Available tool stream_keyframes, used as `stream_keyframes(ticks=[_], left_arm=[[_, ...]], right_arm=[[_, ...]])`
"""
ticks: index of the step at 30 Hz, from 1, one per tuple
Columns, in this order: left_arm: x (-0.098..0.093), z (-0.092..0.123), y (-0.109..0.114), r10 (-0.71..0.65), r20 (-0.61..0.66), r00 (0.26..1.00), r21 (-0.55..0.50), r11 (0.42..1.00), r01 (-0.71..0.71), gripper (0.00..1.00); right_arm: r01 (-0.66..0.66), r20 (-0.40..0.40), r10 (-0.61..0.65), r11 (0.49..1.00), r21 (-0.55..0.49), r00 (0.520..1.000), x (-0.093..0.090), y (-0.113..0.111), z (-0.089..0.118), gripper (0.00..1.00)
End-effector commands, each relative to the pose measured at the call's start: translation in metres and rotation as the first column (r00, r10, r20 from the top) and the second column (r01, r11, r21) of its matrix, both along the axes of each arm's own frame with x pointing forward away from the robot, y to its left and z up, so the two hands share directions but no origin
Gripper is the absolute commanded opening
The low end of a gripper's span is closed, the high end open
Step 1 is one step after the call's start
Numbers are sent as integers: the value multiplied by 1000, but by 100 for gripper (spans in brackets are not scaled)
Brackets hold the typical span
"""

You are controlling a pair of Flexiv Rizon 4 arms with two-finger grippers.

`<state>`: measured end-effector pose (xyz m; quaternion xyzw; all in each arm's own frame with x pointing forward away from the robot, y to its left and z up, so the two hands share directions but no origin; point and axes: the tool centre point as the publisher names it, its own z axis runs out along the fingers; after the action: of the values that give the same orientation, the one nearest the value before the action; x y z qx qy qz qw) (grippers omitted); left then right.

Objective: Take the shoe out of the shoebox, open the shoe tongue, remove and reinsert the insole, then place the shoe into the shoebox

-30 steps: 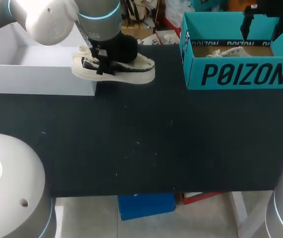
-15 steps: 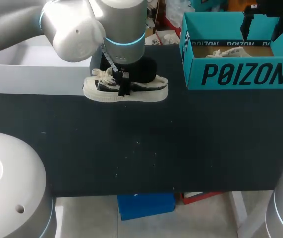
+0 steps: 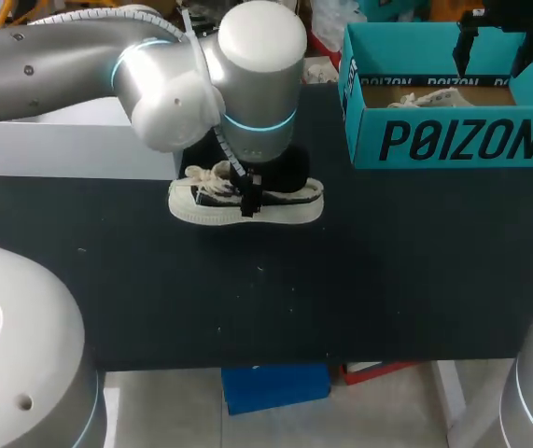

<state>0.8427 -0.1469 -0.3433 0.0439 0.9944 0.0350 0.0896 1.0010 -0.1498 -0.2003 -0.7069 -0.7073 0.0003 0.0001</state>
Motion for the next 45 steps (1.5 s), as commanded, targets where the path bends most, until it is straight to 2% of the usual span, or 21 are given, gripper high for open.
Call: stream_keyframes(ticks=[1,10,16,17,18,19,24,30,35,41,45], left_arm=[[7,-26,-14,0,-5,1000,11,1000,0,0],[0,-58,-24,21,-43,999,15,1000,-20,0],[-1,-63,-25,26,-55,998,16,1000,-25,0],[-1,-63,-25,24,-57,998,14,1000,-23,25],[-1,-63,-26,23,-59,998,13,1000,-22,76],[0,-60,-25,22,-60,998,12,1000,-21,100],[-1,-43,-24,-3,-80,997,-16,1000,2,100],[-12,-12,-26,-66,-70,995,-62,996,61,100],[-11,14,-21,-67,-59,996,-101,993,61,100],[-8,45,-10,-120,-31,992,-200,974,111,100],[-3,57,4,-144,-20,989,-283,950,132,100]], right_arm=[[0,0,0,1000,0,1000,0,0,0,100],[0,0,0,1000,0,1000,0,0,0,100],[0,0,0,1000,0,1000,0,0,0,100],[0,0,0,1000,0,1000,0,0,0,100],[0,0,0,1000,0,1000,0,0,0,100],[0,0,0,1000,0,1000,0,0,0,100],[0,0,0,1000,0,1000,0,0,0,100],[0,0,0,1000,0,1000,0,0,0,100],[0,0,0,1000,0,1000,0,0,0,100],[0,0,0,1000,0,1000,0,0,0,100],[0,0,0,1000,0,1000,0,0,0,100]])
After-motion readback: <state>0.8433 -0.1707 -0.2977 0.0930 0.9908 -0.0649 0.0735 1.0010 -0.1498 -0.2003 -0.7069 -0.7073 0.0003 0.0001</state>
